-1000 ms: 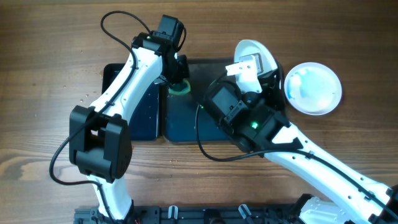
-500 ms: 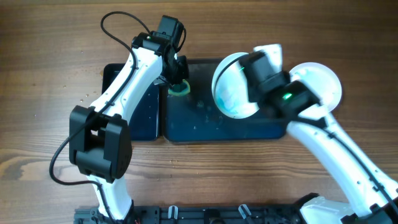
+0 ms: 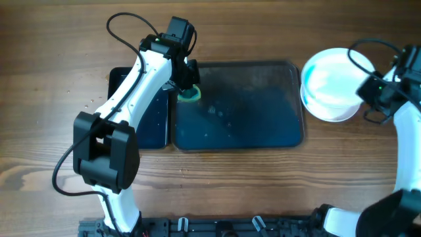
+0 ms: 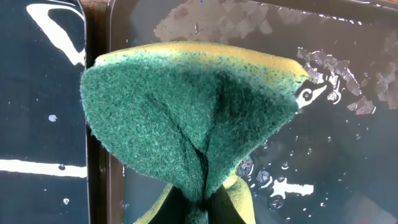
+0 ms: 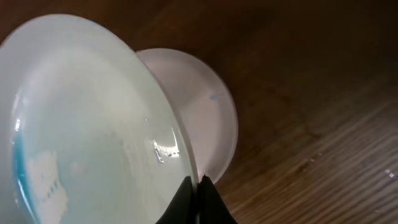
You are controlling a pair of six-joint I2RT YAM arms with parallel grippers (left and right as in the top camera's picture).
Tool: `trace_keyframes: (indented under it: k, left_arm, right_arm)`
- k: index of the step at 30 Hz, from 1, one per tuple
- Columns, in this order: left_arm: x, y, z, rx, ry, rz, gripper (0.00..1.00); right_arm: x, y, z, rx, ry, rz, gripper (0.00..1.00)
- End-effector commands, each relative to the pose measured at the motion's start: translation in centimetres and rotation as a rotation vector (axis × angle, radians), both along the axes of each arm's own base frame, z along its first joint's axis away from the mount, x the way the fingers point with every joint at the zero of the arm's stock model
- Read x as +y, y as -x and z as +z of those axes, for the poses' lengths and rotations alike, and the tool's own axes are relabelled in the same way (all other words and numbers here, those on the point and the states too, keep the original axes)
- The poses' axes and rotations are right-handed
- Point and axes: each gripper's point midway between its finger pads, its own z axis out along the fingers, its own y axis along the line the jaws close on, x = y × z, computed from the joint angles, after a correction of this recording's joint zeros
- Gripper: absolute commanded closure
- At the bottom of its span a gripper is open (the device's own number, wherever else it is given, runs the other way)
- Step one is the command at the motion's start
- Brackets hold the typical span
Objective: Clean dirty plates on tray and stack at the side
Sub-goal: 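Carry the plate right with the right gripper and stack it on the pile, then place the sponge back in the small black tray with the left gripper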
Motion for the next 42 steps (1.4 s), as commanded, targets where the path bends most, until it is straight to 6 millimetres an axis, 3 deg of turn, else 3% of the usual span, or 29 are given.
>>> trace_keyframes:
  k: [1, 6, 8, 10, 14, 16, 17, 21, 24, 27, 32, 35, 38, 39, 42]
  left_arm:
    - [-0.4, -0.2, 0.8, -0.014, 0.024, 0.006, 0.96]
    - [-0.4, -0.2, 0.8, -0.018, 0.02, -0.015, 0.96]
    - [-0.4, -0.2, 0.8, -0.018, 0.02, -0.014, 0.96]
    - [0.0, -0.2, 1.0, -0.018, 0.019, -0.01, 0.96]
    - [2.6, 0.2, 2.2, -0.013, -0.006, -0.013, 0.96]
    - [5.2, 0.9, 3.0, 0.003, -0.033, -0.009, 0.96]
    - [6.7, 1.4, 3.2, 0.024, -0.055, -0.006, 0.96]
    - [12.1, 3.2, 2.3, 0.128, -0.128, 0.018, 0.96]
    - [14.3, 3.1, 0.8, 0.138, -0.128, 0.049, 0.96]
    - [16.2, 3.1, -2.0, 0.126, -0.124, 0.1, 0.96]
    - [16.3, 4.3, -5.7, 0.135, -0.123, 0.103, 0.95]
    - [16.2, 4.9, -6.6, 0.149, -0.124, 0.102, 0.64]
    - [16.2, 4.2, -5.6, 0.126, -0.123, 0.106, 0.42]
    - [16.3, 3.6, -4.3, 0.107, -0.122, 0.108, 0.36]
    - [16.1, 2.3, 0.2, 0.057, -0.121, 0.106, 0.31]
  right_arm:
    - [-1.7, 0.9, -5.0, 0.131, -0.016, -0.038, 0.96]
    - [-1.0, 0.3, -10.0, 0.219, -0.097, -0.017, 0.96]
    - [0.2, 0.1, -11.5, 0.24, -0.149, 0.039, 0.85]
    - [1.2, -0.4, -11.8, 0.229, -0.184, 0.094, 0.66]
    - [2.2, -1.6, -9.3, 0.166, -0.231, 0.136, 0.53]
    - [2.6, -2.6, -6.3, 0.109, -0.24, 0.169, 0.46]
    - [2.7, -2.9, -4.8, 0.082, -0.24, 0.179, 0.35]
    - [3.6, -3.4, -1.0, -0.018, -0.243, 0.216, 0.22]
    - [4.0, -3.0, -0.3, -0.023, -0.251, 0.229, 0.19]
    - [4.5, -2.2, -0.7, 0.014, -0.257, 0.252, 0.13]
    - [4.7, -1.8, -0.8, 0.031, -0.267, 0.252, 0.1]
    - [5.3, -1.6, -0.6, 0.036, -0.265, 0.28, 0.1]
    - [6.3, -1.7, 1.0, -0.002, -0.228, 0.336, 0.08]
    - [7.0, -1.7, 2.4, -0.037, -0.197, 0.374, 0.04]
    - [9.3, -1.4, 5.6, -0.114, -0.136, 0.477, 0.01]
